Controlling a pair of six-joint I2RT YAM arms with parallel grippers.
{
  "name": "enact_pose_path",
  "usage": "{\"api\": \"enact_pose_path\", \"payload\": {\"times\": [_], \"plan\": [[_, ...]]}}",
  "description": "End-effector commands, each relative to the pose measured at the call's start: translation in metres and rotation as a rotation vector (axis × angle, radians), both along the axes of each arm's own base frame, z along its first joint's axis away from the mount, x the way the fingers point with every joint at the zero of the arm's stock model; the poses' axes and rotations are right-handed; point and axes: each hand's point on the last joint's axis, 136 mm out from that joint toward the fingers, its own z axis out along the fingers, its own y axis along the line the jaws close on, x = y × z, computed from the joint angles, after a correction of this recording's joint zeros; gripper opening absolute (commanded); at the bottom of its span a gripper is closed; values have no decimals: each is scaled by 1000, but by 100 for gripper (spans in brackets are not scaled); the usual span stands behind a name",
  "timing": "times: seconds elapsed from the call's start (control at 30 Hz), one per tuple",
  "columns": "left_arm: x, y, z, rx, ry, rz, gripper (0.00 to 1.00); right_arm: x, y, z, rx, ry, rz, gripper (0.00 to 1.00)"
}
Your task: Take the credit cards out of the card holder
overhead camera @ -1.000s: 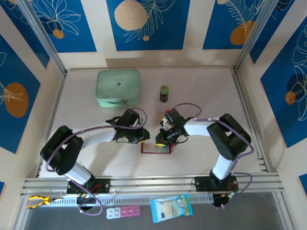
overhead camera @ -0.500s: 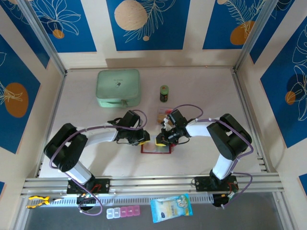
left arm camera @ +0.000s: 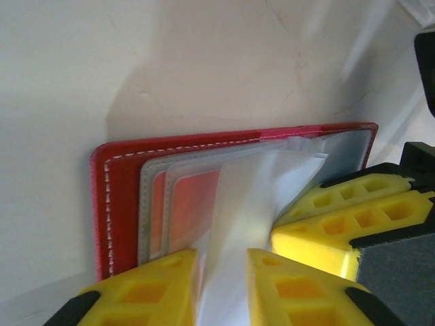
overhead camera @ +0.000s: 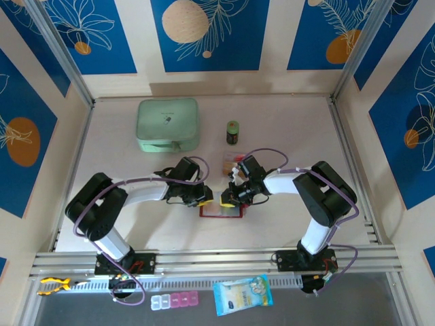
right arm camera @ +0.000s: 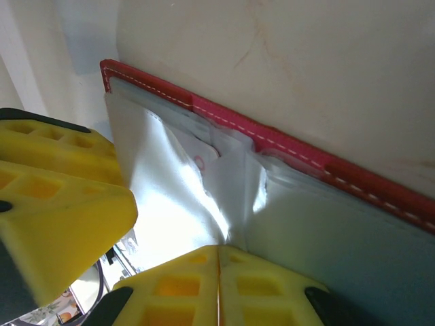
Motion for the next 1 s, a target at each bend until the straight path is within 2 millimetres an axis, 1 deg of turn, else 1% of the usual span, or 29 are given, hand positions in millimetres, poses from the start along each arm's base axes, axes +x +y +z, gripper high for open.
{"api": "enact_pose_path", "payload": {"times": [0.0, 0.1, 0.2, 0.3, 0.47, 0.6, 0.67, 0.83, 0.97], "plan": [[-6, -7, -1, -30, 22, -13, 21, -8, -10, -17, -51, 35, -11, 8], [-6, -9, 3, -41, 16, -13, 20, -8, -10, -15, -49, 32, -11, 9], [-8, -9, 7, -46, 16, -19, 21, -8, -10, -13, -46, 22, -9, 9], [-11, -9, 10, -51, 16, -26, 23, -7, -9, -6, -40, -1, -12, 13], [-13, -11, 17, -57, 7, -34, 24, 0, -10, 16, -35, -68, -28, 18], [-14, -14, 24, -63, -3, -47, 24, 4, -15, 33, -49, -114, -44, 19], [-13, -18, 27, -67, -6, -57, 25, 6, -19, 42, -56, -135, -52, 19], [-13, -31, 35, -82, -15, -83, 25, 9, -30, 57, -68, -161, -81, 20], [-14, -43, 38, -88, -19, -109, 21, 9, -39, 63, -70, -172, -99, 20]]}}
